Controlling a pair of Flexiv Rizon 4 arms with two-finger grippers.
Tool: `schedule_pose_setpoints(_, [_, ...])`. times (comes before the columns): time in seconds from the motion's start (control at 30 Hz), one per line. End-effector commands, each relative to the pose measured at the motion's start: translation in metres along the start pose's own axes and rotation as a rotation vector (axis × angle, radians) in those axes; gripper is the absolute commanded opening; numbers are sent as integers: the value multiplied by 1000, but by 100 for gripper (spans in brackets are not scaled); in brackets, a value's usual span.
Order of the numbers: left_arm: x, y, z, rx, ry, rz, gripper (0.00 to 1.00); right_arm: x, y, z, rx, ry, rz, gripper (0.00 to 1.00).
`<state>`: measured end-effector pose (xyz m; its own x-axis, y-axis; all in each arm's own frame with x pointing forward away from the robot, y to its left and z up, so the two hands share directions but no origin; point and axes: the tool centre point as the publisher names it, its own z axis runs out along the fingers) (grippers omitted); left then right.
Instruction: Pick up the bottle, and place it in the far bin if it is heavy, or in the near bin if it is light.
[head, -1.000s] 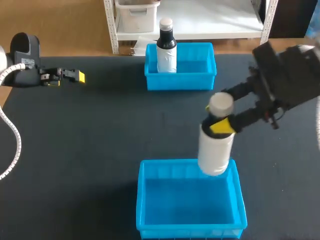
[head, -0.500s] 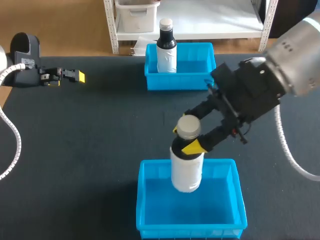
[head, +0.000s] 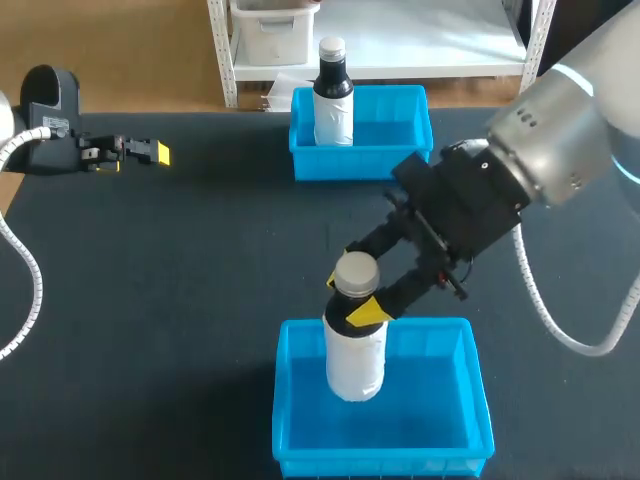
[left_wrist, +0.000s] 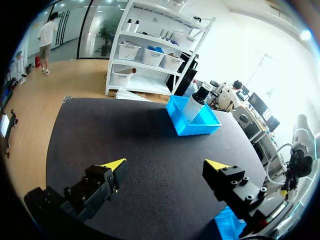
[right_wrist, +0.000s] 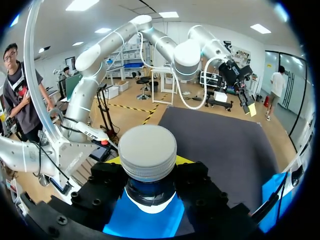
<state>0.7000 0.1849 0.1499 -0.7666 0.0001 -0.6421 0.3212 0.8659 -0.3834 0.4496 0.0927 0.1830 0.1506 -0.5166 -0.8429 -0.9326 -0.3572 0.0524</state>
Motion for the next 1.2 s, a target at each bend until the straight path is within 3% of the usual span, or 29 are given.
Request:
schedule_pose_setpoints(0.03, [0, 0, 0, 0, 0, 0, 100, 7, -7, 6, -17, -2, -5, 0])
schedule_pose_setpoints(1.1, [0, 0, 0, 0, 0, 0, 100, 37, -8, 33, -106, 5, -12, 0])
schedule_pose_setpoints(1.2, [0, 0, 0, 0, 0, 0, 100, 38, -8, 34, -111, 8, -11, 21])
